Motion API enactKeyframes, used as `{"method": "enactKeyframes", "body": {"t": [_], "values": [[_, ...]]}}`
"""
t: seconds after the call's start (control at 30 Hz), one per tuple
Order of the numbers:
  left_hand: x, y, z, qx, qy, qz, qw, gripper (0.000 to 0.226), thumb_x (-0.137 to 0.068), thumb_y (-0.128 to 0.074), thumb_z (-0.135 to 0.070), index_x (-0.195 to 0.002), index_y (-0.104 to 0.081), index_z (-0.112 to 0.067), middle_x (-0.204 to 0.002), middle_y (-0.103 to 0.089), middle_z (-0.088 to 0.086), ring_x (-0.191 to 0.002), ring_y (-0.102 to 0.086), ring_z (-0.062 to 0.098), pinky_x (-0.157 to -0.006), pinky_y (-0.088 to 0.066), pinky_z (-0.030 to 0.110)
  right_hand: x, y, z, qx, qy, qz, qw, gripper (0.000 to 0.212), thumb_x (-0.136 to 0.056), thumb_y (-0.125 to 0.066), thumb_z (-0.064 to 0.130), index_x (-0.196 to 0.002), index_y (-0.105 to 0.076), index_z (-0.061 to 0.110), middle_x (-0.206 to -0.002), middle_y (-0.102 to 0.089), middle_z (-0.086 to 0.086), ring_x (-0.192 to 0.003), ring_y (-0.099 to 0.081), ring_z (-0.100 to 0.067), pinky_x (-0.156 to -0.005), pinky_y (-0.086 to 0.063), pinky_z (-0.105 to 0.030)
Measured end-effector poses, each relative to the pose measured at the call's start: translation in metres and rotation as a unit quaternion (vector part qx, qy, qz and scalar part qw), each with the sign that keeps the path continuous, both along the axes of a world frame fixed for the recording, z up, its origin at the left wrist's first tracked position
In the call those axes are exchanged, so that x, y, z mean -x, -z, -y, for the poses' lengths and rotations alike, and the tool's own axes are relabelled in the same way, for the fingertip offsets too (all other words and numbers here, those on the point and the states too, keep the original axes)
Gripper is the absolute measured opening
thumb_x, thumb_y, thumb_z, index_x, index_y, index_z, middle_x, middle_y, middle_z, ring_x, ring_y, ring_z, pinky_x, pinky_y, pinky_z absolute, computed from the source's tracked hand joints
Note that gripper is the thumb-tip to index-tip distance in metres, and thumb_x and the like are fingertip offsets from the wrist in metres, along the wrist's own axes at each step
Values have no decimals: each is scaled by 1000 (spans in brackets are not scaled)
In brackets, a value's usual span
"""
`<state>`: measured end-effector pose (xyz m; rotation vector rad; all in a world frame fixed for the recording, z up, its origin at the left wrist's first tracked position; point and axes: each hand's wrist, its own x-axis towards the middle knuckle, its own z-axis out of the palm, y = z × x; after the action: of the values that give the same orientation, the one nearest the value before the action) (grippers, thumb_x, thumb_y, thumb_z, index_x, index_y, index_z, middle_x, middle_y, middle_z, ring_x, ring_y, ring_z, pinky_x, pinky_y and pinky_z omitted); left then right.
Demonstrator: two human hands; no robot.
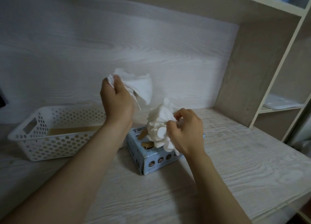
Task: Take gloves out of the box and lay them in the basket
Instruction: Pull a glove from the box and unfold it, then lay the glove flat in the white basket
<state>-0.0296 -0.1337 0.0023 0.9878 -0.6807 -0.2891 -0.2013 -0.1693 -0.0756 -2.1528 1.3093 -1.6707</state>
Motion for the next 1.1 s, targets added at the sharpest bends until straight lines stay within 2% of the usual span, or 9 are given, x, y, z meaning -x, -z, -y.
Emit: {"method": "enactKeyframes", "body": {"t": [0.13,0.23,0.3,0.37,0.47,0.67,0.9,1.0,1.1], "values": [[-2,4,1,-55,65,-18,996,26,-113,-37,-35,-104,-58,-25,-105,-68,-2,-94,-70,12,-84,-62,35,2,-1,1,-71,41,-1,997,25,-75,-62,43,-92,-60,25,-87,-65,10,-81,-62,-16,-82,-55,-47],[1,14,2,-150,65,62,985,28,-109,-39,-44,-111,-58,-24,-106,-65,-3,-99,-64,16,-98,-54,48,-4,-4,-5,-40,-60,5,997,40,-82,-58,15,-119,-53,27,-102,-68,7,-86,-65,-19,-78,-53,-44],[2,13,2,-165,76,80,980,30,-106,-43,-47,-115,-56,-21,-103,-62,-6,-96,-62,15,-90,-53,41,-5,-4,-7,-48,-76,-36,995,36,-84,-49,18,-114,-64,31,-100,-71,7,-79,-65,-15,-75,-54,-42],[0,10,-1,-169,73,101,978,26,-104,-50,-42,-116,-52,-19,-99,-58,-9,-88,-58,8,-72,-48,31,-5,-6,-8,-97,-61,-84,990,36,-88,-43,42,-105,-74,35,-102,-72,11,-89,-66,-12,-90,-53,-46],[-5,4,-2,-185,70,145,969,20,-103,-52,-28,-118,-42,-19,-96,-49,-12,-80,-49,2,-60,-38,26,-2,-11,-13,-159,-17,-182,970,50,-79,-44,65,-103,-76,36,-101,-70,14,-101,-60,-11,-96,-36,-42],[-17,-1,-5,-218,66,189,955,30,-105,-51,-29,-131,-48,-14,-117,-55,0,-96,-56,20,-78,-44,34,-15,-21,-16,-236,94,-278,926,35,-92,-50,40,-72,-67,16,-95,-58,2,-113,-45,-30,-100,-29,-46],[-46,-13,-33,-205,90,190,956,36,-95,-68,-34,-108,-69,-1,-107,-75,17,-99,-73,32,-89,-59,55,-36,-63,-44,-202,111,-212,950,24,-86,-61,36,-99,-76,23,-132,-49,-6,-141,-31,-39,-118,-19,-53],[-61,-13,-45,-197,101,187,957,27,-96,-74,-35,-104,-75,-10,-101,-78,5,-95,-75,22,-88,-60,46,-57,-78,-56,-108,9,-154,982,44,-87,-64,23,-131,-65,21,-141,-55,-7,-139,-45,-28,-108,-34,-36],[-76,-13,-57,-195,96,203,955,18,-95,-75,-42,-100,-78,-24,-93,-78,-8,-87,-73,10,-72,-58,31,-90,-86,-67,-151,-158,-32,975,62,-92,-68,22,-150,-46,23,-132,-63,-2,-121,-62,-17,-92,-50,-26]]}}
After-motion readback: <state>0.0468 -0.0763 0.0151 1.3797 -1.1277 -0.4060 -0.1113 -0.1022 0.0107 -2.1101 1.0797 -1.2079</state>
